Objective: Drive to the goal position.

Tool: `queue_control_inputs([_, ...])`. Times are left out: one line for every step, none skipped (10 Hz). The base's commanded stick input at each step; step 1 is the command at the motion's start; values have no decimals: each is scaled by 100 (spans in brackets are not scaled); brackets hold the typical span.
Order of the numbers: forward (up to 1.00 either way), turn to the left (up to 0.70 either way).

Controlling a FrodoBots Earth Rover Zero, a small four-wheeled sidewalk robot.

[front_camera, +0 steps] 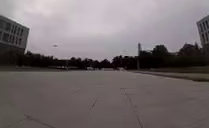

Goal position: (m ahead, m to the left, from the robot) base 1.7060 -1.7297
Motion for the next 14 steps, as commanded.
queue_control_inputs([70, 1])
queue_control_inputs([70, 0])
queue_control_inputs([70, -22])
queue_control_inputs([70, -34])
queue_control_inputs([70, -34])
queue_control_inputs([70, -34])
queue_control_inputs([70, -23])
queue_control_inputs([70, -4])
queue_control_inputs([70, 1])
queue_control_inputs([70, 1])
queue_control_inputs([70, 1])
queue_control_inputs([70, 1])
queue_control_inputs([70, 1])
queue_control_inputs([70, 1])
